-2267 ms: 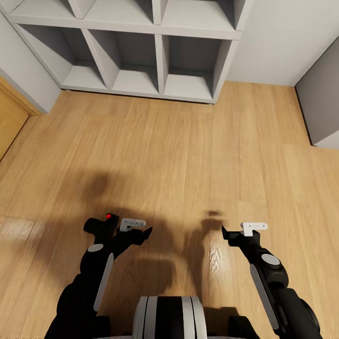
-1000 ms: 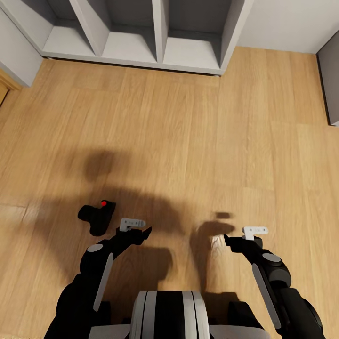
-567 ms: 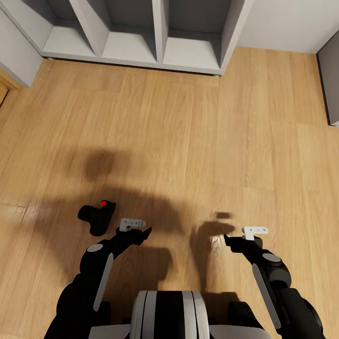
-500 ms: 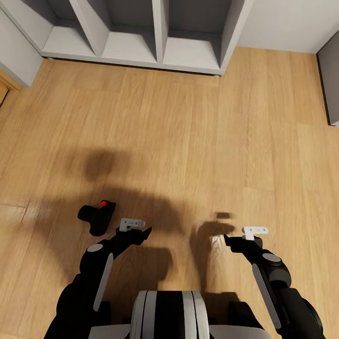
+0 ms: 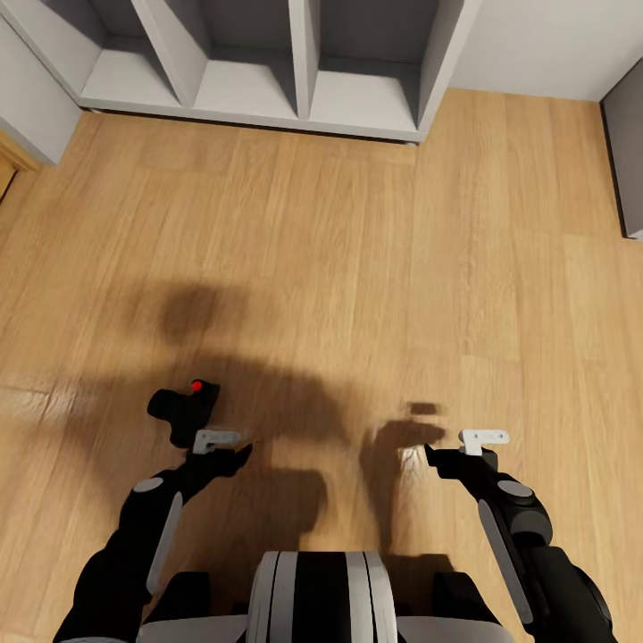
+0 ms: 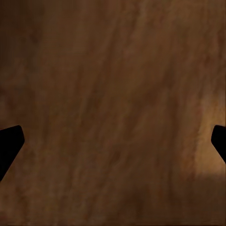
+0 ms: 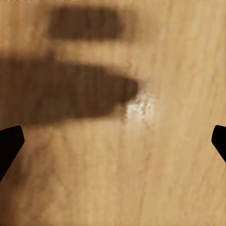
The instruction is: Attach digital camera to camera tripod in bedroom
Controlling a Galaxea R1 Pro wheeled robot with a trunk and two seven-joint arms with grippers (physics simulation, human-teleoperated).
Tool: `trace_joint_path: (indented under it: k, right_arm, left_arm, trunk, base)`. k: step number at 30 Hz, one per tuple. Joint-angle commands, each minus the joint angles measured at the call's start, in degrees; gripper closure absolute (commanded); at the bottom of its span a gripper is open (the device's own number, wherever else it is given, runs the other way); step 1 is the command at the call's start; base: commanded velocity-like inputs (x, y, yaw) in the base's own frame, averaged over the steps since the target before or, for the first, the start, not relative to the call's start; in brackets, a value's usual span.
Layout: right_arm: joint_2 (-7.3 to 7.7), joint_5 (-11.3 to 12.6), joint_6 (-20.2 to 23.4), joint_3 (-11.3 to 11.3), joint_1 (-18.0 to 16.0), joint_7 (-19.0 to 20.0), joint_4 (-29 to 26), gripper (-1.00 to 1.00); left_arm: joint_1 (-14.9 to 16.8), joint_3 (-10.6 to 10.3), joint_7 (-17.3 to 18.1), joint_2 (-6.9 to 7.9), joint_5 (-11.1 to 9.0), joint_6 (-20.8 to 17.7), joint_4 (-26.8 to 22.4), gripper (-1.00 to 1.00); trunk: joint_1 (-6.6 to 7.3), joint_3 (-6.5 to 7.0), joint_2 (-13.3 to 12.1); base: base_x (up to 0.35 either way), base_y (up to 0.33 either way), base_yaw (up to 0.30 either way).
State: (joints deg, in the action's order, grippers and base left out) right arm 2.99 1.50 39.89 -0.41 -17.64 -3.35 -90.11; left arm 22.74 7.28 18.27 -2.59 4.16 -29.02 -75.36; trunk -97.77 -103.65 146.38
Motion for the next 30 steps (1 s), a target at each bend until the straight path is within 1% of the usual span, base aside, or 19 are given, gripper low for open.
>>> trace_joint_path:
  k: [1, 5, 7, 9, 12, 18, 30]
  right_arm:
    - [0.02, 0.2, 0.3, 0.1, 0.0, -0.3, -0.1, -1.00]
    - [0.00, 0.2, 0.3, 0.1, 0.0, -0.3, -0.1, -1.00]
    - [0.00, 0.2, 0.3, 0.1, 0.0, -0.3, -0.1, -1.00]
    - [0.00, 0.2, 0.3, 0.1, 0.0, -0.3, -0.1, -1.00]
    - [0.00, 0.2, 0.3, 0.1, 0.0, -0.3, -0.1, -1.00]
    - [-0.01, 0.2, 0.3, 0.1, 0.0, -0.3, -0.1, -1.00]
    - [-0.01, 0.2, 0.2, 0.0, 0.0, -0.3, -0.1, -1.00]
  left_arm:
    - [0.0, 1.4, 0.7, 0.28, -0.1, 1.6, 1.4, -1.00]
    - [0.0, 5.6, 1.3, 1.25, -1.5, 10.0, 7.1, -1.00]
    - [0.0, 7.0, 1.7, 1.54, -1.8, 13.7, 9.5, -1.00]
    - [0.0, 8.0, 1.9, 1.86, -2.0, 16.2, 11.4, -1.00]
    - [0.0, 8.9, 2.2, 2.39, -2.1, 18.3, 13.7, -1.00]
    - [0.0, 9.4, 2.5, 3.23, -2.1, 19.7, 15.8, -1.00]
    - [0.0, 9.5, 2.6, 3.38, -2.8, 16.6, 17.2, -1.00]
  trunk:
    - [0.01, -0.03, 0.0]
    - [0.01, -0.03, 0.0]
    - [0.01, -0.03, 0.0]
    - [0.01, -0.03, 0.0]
    - [0.01, -0.03, 0.0]
    - [0.01, -0.03, 0.0]
    - [0.01, -0.03, 0.0]
  base:
    - [0.000, 0.000, 0.000]
    - [0.000, 0.000, 0.000]
    - [0.000, 0.000, 0.000]
    - [0.000, 0.000, 0.000]
    - [0.000, 0.000, 0.000]
    - [0.000, 0.000, 0.000]
    - [0.000, 0.000, 0.000]
